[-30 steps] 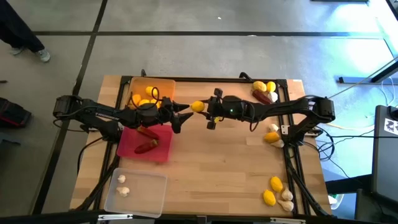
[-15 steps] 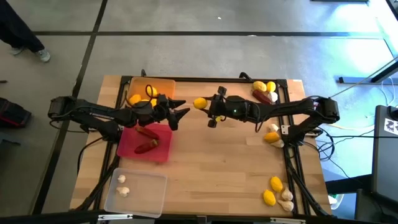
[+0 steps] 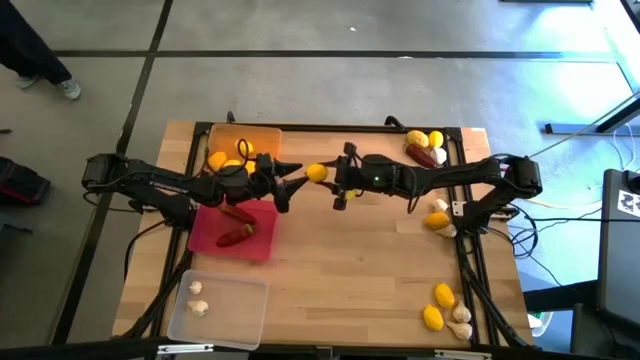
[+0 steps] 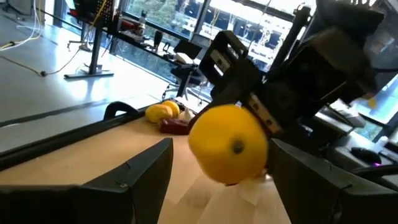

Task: Sort produce into baskets
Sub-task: Put the lemon into the yellow bin

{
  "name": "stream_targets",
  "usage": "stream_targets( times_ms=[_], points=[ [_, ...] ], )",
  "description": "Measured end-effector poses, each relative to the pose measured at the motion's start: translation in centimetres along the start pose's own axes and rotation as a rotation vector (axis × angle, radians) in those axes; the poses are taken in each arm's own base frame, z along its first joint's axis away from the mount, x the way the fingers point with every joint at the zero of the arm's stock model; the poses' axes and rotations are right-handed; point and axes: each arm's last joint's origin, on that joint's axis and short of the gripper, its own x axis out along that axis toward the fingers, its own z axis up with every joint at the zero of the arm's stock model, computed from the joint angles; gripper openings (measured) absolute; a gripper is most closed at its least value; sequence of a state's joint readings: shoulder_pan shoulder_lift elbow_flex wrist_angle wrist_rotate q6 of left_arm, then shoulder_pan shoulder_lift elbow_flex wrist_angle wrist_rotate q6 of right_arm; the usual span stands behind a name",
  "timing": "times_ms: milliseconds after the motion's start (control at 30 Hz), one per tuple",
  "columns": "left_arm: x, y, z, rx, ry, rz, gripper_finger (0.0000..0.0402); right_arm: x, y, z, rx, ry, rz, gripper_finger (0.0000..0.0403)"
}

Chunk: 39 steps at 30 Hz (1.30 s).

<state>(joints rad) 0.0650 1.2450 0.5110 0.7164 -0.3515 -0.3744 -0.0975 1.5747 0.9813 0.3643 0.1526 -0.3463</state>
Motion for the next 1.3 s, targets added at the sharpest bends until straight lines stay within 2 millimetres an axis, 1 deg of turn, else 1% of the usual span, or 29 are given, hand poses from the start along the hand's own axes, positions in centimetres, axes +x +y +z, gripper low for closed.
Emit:
stream_targets(
  times_ms=[167,333,500,667,1000,1233,1300],
  points=[
    [0.04,-0.23,0.06,0.027,-0.019,-0.020,0.0258,0.00,0.11,0.18,0.016,-0.032,0.050,0.0177],
    [0.57,-0.37,-0.44,0.037,0.007,-0.047,0.0258,0.00,0.12,0.26,0.025,-0.047,0.064,0.0177],
    [0.94,-0.45,-0.78,0.107,0.030,-0.063,0.0258,0.00,0.20,0.25,0.026,-0.054,0.096,0.0177],
    [0.86,-0.37,-0.58,0.175,0.022,-0.061,0.0258,0.01,0.23,0.11,0.026,-0.038,0.101,0.0177],
    [0.88,-0.26,-0.58,0.236,0.022,-0.050,0.0258,0.01,0.22,-0.01,0.028,-0.022,0.090,0.0177],
    [0.88,-0.26,-0.55,0.340,0.017,-0.051,0.0258,0.01,0.25,-0.04,0.032,-0.018,0.091,0.0177],
    [0.87,-0.27,-0.54,0.396,0.015,-0.052,0.0258,0.00,0.28,-0.06,0.033,-0.015,0.093,0.0177]
  ],
)
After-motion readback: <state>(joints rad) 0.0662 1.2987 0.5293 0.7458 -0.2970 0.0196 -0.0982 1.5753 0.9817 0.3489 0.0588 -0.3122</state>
